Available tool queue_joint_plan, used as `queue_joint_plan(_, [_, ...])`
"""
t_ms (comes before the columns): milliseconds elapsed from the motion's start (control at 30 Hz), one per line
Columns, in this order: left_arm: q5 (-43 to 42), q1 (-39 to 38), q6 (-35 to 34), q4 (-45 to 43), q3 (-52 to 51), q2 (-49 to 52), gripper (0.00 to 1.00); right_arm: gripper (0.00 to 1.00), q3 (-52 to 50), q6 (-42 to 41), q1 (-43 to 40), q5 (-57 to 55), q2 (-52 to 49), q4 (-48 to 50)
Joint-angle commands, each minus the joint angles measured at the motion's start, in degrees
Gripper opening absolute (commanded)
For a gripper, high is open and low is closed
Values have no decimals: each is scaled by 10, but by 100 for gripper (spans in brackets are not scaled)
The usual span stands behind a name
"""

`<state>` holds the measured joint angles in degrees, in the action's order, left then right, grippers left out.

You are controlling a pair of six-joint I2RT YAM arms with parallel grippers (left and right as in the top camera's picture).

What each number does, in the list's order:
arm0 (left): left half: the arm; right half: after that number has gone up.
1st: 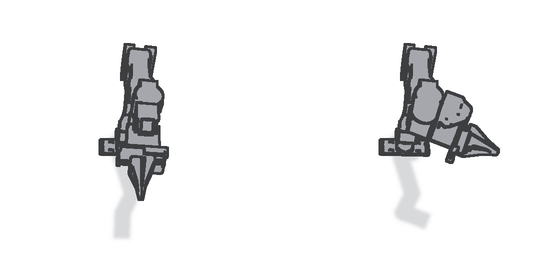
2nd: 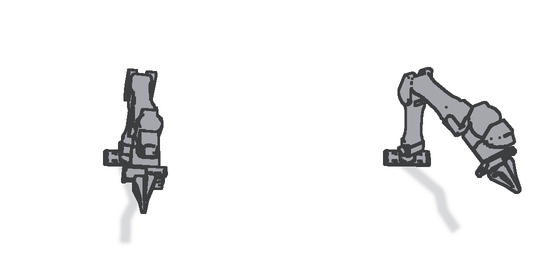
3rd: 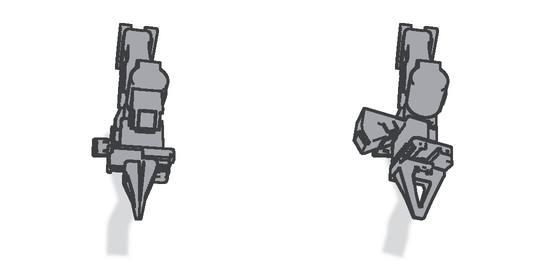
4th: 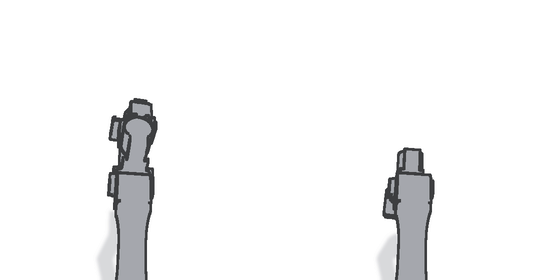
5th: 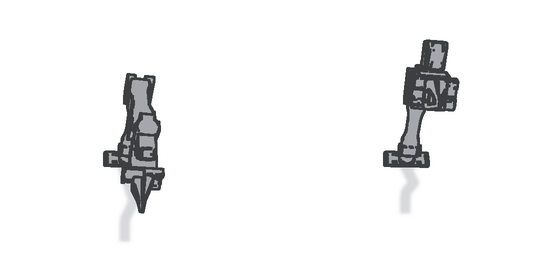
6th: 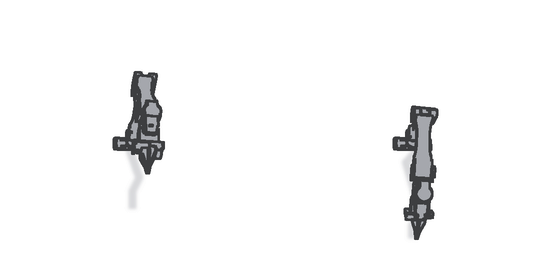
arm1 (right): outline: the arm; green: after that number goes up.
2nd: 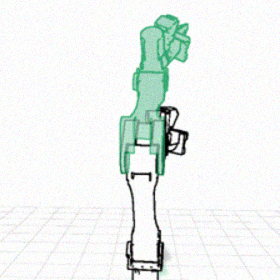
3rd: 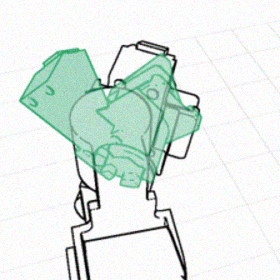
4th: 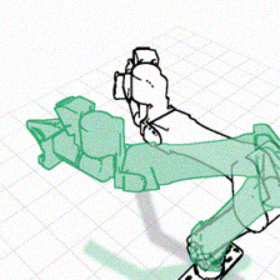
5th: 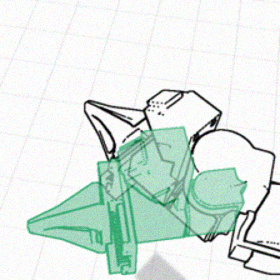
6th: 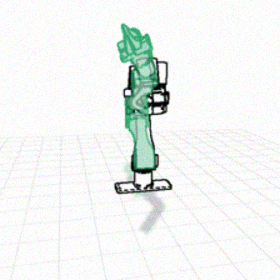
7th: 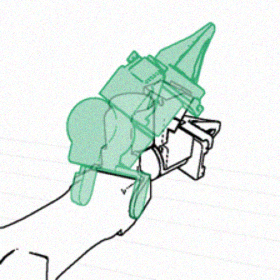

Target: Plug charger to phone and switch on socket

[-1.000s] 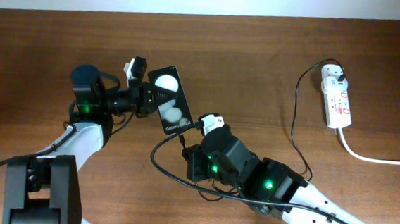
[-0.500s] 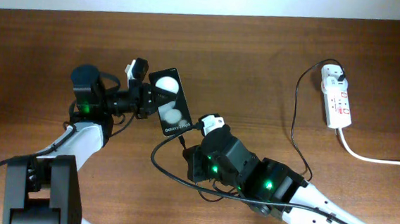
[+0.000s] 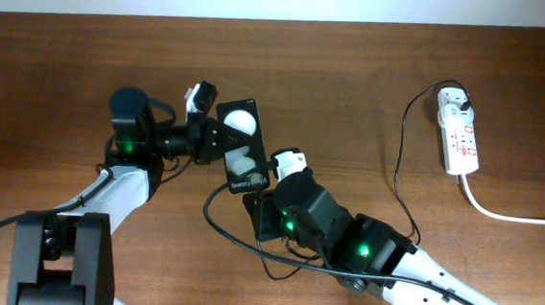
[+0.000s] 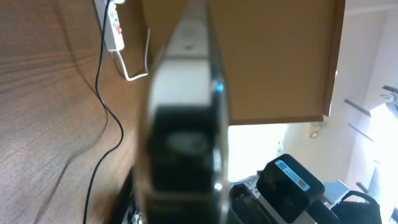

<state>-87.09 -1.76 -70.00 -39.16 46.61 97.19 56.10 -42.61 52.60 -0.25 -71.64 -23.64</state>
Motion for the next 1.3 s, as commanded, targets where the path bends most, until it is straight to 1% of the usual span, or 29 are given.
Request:
queue_joint_plan(0, [-3,0,13,-2,3,0,0,27,6,3,0,-13,-4,-18])
queue_joint_plan(67, [9,0,13,-2,3,0,0,25,6,3,21,-14,-20,-27])
queue_joint_plan(100, [9,0,13,-2,3,0,0,20,6,3,33,-23,-30,-26])
queue_joint_plan(133, [5,0,13,-2,3,0,0,12,6,3,33,-31,-37,-25])
queue_joint_plan(200, [-16,0,16,-2,3,0,0,6,6,4,32,-47,-37,-9])
queue_joint_plan(267, [-30,-2,26,-2,3,0,0,4,6,4,32,-51,-37,24])
queue_joint_plan(333, [-30,-19,26,-2,3,0,0,4,13,4,31,-72,-37,27])
queue_joint_plan(400, [-30,-36,26,-2,3,0,0,4,33,32,31,-76,-37,27])
queue_joint_plan(433, [-30,-39,18,-2,3,0,0,6,36,34,31,-80,-37,22])
queue_joint_plan(467, [-30,-40,17,-2,3,0,0,19,36,34,32,-79,-36,-3])
queue_joint_plan(533, [-25,-40,30,-2,3,0,0,28,36,34,32,-66,-24,-23])
queue_joint_plan(567, [-16,-40,43,-2,3,0,0,36,39,34,32,-62,-7,-32])
queue_joint_plan(600, [3,-40,44,-2,3,0,0,42,45,34,31,-63,16,-52])
queue_joint_plan(633, [26,-40,44,-2,3,0,0,46,49,34,31,-63,40,-78])
queue_joint_plan(733, [88,-57,43,-9,3,0,0,67,50,34,32,-83,154,-183])
queue_joint_plan(767, [104,-66,44,-9,3,0,0,72,50,34,32,-100,188,-209])
queue_joint_plan(800, [140,-85,45,-9,3,0,0,78,50,34,32,-124,230,-236])
queue_joint_plan(867, [203,-110,59,-9,3,0,0,87,50,34,32,-165,305,-262])
queue_joint_plan(900, [245,-123,61,-8,4,0,0,89,50,34,32,-187,345,-268])
queue_joint_plan(933, [260,-127,69,-7,6,0,0,89,50,34,32,-197,362,-274])
queue_joint_plan(1000, [269,-129,82,-5,24,0,0,90,50,34,32,-216,382,-298])
queue_joint_plan(1033, [269,-129,99,25,45,0,0,90,50,34,32,-224,382,-310])
queue_joint_plan(1067, [278,-129,143,108,87,0,0,91,50,34,32,-229,382,-315])
queue_joint_plan(1100, [290,-129,164,152,107,0,0,93,50,34,32,-230,382,-314])
queue_joint_plan(1133, [324,-129,210,247,152,0,0,93,50,34,32,-232,382,-315])
queue_joint_plan(1167, [349,-129,240,308,182,0,0,93,50,34,32,-233,382,-316])
queue_joint_plan(1200, [370,-129,266,360,213,3,0,93,50,34,32,-239,382,-319])
queue_joint_plan(1267, [372,-129,313,429,275,33,0,94,50,34,32,-240,382,-321])
